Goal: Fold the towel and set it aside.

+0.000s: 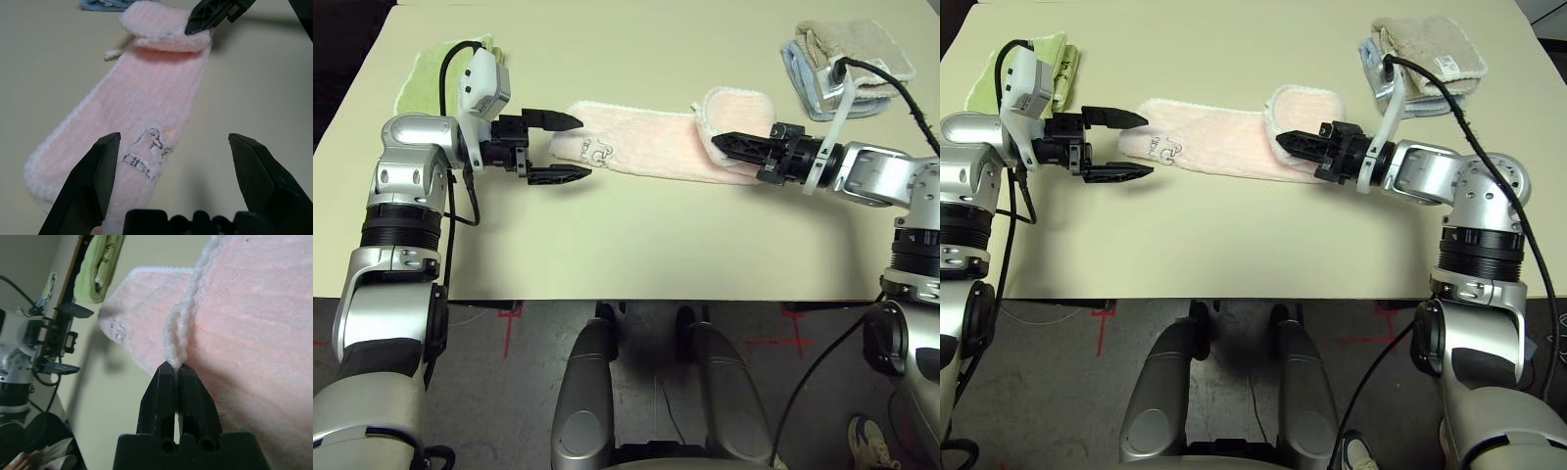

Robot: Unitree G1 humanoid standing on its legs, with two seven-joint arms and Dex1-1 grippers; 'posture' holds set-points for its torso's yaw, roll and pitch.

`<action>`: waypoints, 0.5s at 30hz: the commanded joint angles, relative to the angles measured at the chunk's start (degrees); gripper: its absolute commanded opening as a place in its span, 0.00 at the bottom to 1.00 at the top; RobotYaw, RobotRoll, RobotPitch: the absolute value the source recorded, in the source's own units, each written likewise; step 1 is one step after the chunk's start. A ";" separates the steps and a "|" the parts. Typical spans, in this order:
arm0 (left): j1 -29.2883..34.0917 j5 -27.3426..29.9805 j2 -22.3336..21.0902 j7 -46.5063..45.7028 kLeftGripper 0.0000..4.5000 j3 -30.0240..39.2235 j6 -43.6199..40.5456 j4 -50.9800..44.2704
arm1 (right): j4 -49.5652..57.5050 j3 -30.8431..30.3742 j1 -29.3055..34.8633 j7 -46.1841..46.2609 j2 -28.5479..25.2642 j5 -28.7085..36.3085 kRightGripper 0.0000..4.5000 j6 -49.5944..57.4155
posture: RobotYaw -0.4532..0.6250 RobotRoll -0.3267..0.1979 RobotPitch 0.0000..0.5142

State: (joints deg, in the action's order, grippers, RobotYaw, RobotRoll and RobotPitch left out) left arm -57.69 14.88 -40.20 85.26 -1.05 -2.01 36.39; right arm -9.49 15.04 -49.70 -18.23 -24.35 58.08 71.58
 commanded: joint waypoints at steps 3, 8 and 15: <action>1.40 -0.24 -0.20 0.02 1.00 -0.10 0.00 -1.47 | -0.38 -4.04 -0.74 -3.13 -0.13 -4.01 0.01 0.14 | 0.49 0.62 0.63; 1.80 -0.16 -0.36 -0.09 1.00 -0.04 -0.24 -1.95 | 1.31 -7.06 -1.04 -7.87 -1.19 -7.13 0.27 -1.83 | 0.49 0.62 0.63; 1.23 -0.34 0.13 -0.29 1.00 -0.22 0.17 -1.06 | 6.76 -18.13 1.93 -29.60 -11.30 -16.79 0.86 -17.10 | 0.48 0.62 0.62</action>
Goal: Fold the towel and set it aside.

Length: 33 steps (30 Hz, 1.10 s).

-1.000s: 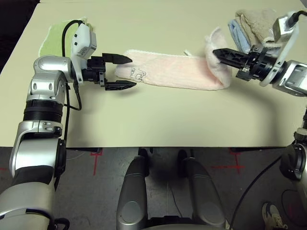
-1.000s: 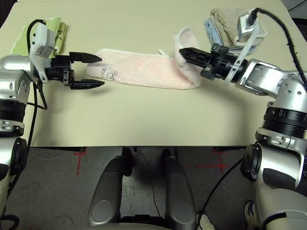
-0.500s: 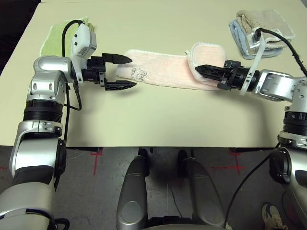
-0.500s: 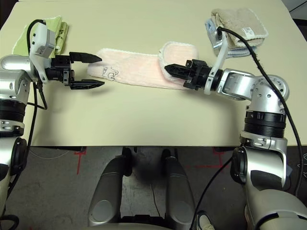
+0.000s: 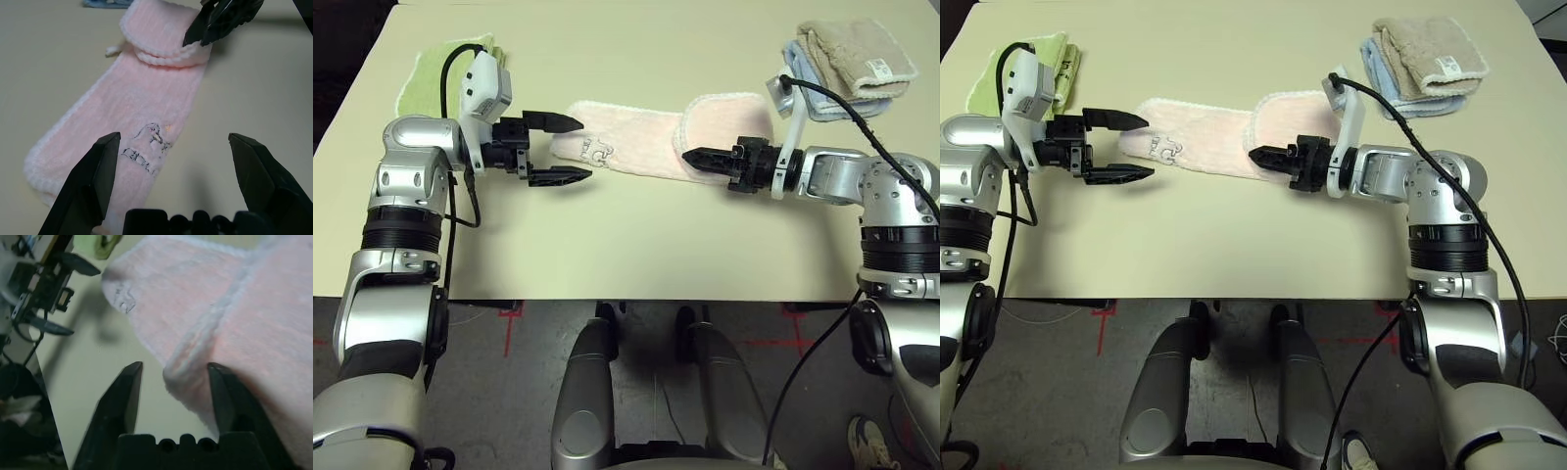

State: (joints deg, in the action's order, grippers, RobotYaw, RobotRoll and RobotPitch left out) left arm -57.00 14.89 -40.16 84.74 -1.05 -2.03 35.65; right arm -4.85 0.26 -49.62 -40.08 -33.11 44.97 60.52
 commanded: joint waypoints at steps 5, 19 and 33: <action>0.50 -0.30 0.25 0.30 1.00 -0.22 0.19 -0.26 | 0.50 -2.08 3.10 -19.52 -7.07 -5.86 0.99 -14.09 | 0.48 0.62 0.63; 1.99 0.30 0.24 0.50 1.00 0.00 -0.57 -1.69 | -20.72 2.62 5.88 -33.58 -6.75 -19.91 0.99 -55.67 | 0.48 0.62 0.63; 1.28 4.28 3.71 -0.07 1.00 3.18 -0.71 -3.29 | -34.41 3.53 0.79 -35.49 -4.01 -23.46 0.01 -63.46 | 0.49 0.62 0.61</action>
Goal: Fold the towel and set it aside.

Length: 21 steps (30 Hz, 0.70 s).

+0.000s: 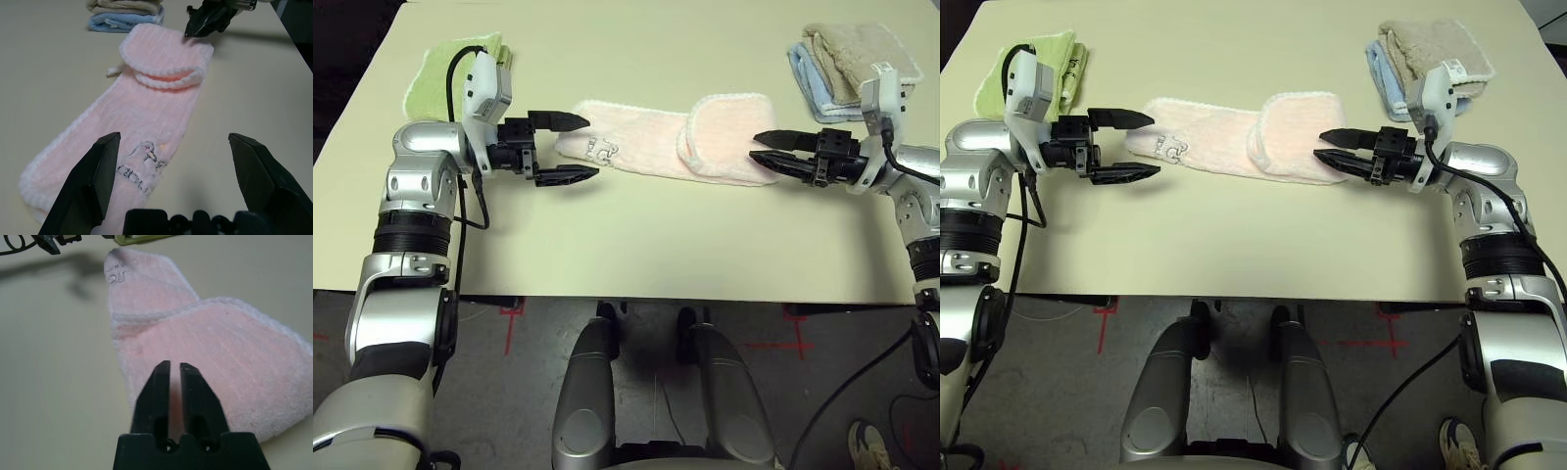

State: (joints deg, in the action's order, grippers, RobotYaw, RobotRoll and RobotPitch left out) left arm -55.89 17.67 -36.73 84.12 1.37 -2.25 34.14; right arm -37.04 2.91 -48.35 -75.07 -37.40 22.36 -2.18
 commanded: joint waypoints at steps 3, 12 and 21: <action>-0.08 2.22 0.72 0.66 1.00 0.93 -0.79 -1.63 | -5.43 0.99 -2.39 0.88 2.20 -1.49 0.01 -1.38 | 0.49 0.62 0.61; -0.81 2.00 1.53 0.80 1.00 0.52 -0.58 -0.99 | -17.24 0.31 -7.94 3.60 10.04 -4.97 0.01 -6.43 | 0.50 0.62 0.61; -0.16 1.80 0.60 0.74 1.00 0.48 -1.74 -2.80 | -25.87 -0.11 -7.21 2.59 9.80 -9.57 0.01 -10.93 | 0.52 0.62 0.61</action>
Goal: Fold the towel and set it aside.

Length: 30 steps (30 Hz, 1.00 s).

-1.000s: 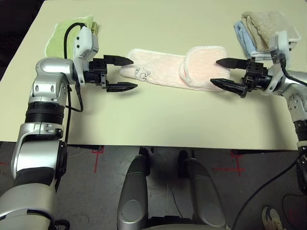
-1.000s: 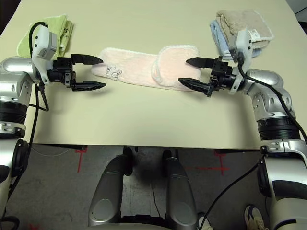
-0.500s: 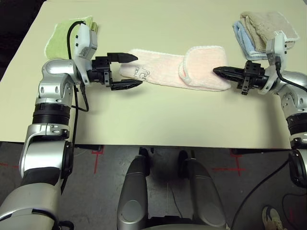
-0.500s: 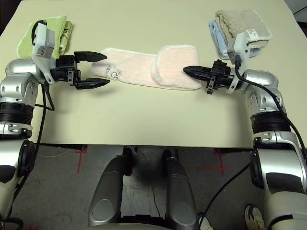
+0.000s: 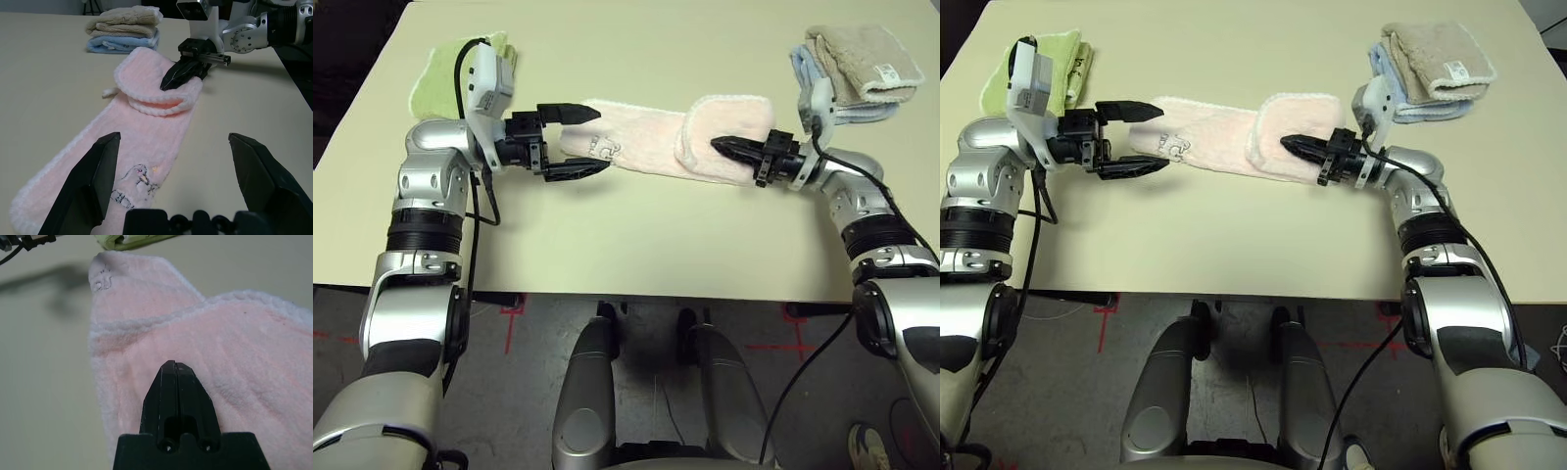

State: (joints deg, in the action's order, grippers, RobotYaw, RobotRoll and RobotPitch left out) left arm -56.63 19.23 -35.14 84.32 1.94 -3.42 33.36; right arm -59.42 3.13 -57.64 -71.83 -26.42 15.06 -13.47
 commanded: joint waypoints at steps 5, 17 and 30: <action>0.65 0.00 -0.99 0.35 1.00 -0.25 -0.59 -2.01 | -2.05 0.97 0.43 -2.50 -2.05 -1.08 0.01 1.59 | 0.51 0.62 0.62; 0.47 -0.27 -0.20 -0.05 1.00 -0.73 -0.14 -1.62 | 1.17 7.99 -3.72 9.90 -0.74 2.57 0.01 10.04 | 0.49 0.62 0.62; 1.18 -0.40 -1.16 -0.34 1.00 -0.88 -1.41 -3.05 | -5.47 4.80 -7.79 25.76 5.03 -3.55 0.01 13.50 | 0.51 0.62 0.63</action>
State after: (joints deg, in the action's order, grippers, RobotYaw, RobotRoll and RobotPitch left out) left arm -56.52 19.09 -36.02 84.00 1.59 -4.39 31.98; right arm -62.87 9.26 -66.17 -47.42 -21.87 13.48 -1.82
